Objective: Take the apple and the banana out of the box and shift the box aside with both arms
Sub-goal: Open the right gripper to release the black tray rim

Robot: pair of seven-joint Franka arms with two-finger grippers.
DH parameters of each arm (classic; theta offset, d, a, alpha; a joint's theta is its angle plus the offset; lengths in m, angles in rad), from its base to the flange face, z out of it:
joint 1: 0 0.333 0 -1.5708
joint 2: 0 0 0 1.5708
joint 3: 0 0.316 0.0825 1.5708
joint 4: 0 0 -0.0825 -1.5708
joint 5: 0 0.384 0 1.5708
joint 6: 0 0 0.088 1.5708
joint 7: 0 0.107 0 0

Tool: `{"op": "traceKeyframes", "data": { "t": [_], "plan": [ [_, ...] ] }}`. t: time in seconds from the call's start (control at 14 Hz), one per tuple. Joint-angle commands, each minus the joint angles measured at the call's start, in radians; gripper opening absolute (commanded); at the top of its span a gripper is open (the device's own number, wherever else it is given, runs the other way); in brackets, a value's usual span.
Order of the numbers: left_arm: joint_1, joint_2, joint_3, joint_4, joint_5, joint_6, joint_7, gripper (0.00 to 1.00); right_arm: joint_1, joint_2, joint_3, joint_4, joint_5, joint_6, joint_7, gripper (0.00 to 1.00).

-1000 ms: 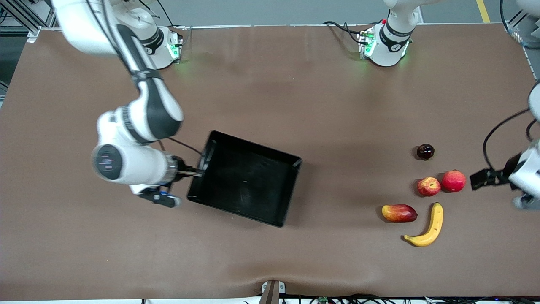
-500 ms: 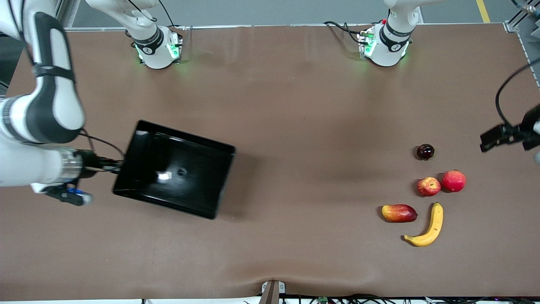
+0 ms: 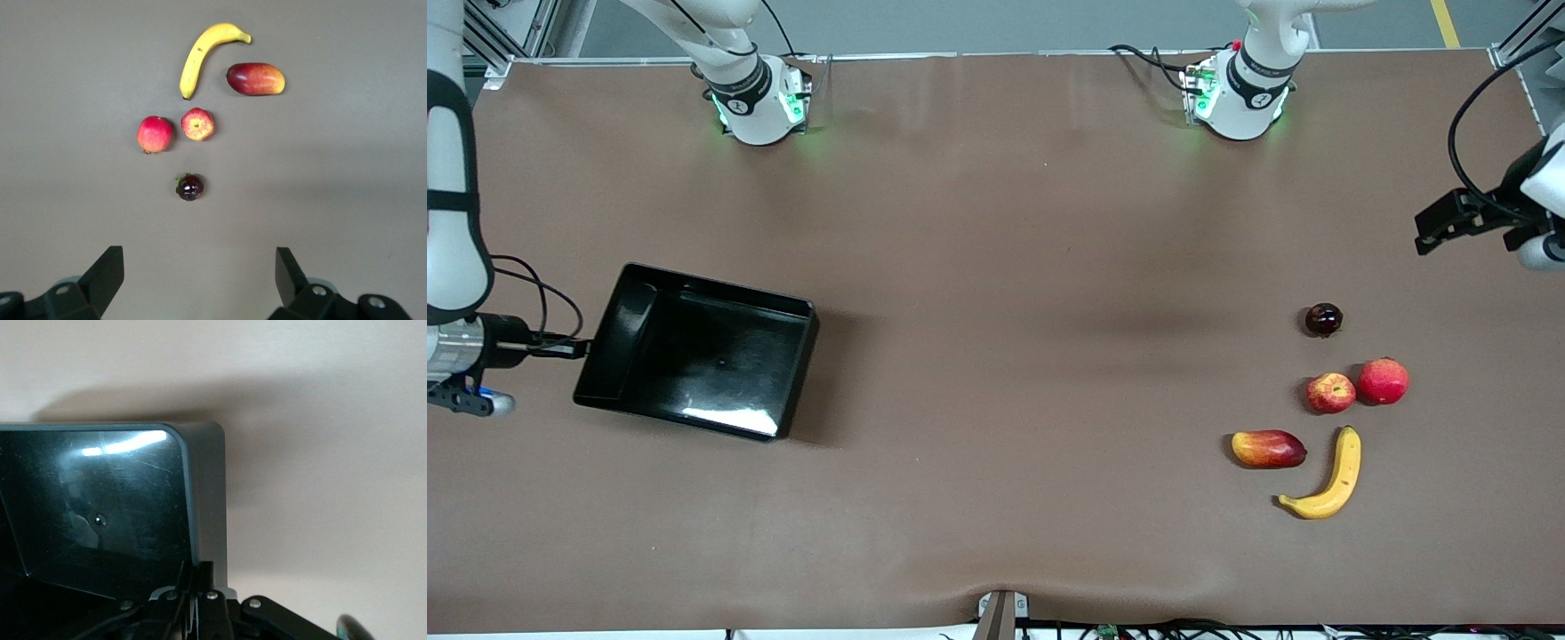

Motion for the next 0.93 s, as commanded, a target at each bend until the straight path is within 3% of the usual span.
{"op": "traceKeyframes", "data": {
  "t": [0.0, 0.29, 0.57, 0.71, 0.86],
  "plan": [
    [-0.010, -0.055, 0.003, -0.055, -0.026, 0.017, 0.004, 1.00, -0.054, -0.029, 0.027, -0.075, 0.009, 0.057, -0.085, 0.00],
    [-0.010, -0.080, -0.022, -0.054, -0.026, -0.021, 0.001, 1.00, -0.121, 0.040, 0.027, -0.075, 0.010, 0.126, -0.222, 0.00],
    [-0.011, -0.078, -0.023, -0.052, -0.026, -0.025, -0.002, 1.00, -0.138, 0.066, 0.027, -0.075, 0.012, 0.132, -0.228, 0.00],
    [-0.008, -0.076, -0.046, -0.050, -0.023, -0.024, -0.008, 1.00, -0.146, 0.063, 0.026, -0.075, 0.012, 0.106, -0.230, 0.99],
    [-0.008, -0.073, -0.048, -0.051, -0.023, -0.024, -0.017, 1.00, -0.158, 0.063, 0.029, -0.072, 0.013, 0.037, -0.234, 1.00]
  ]
}}
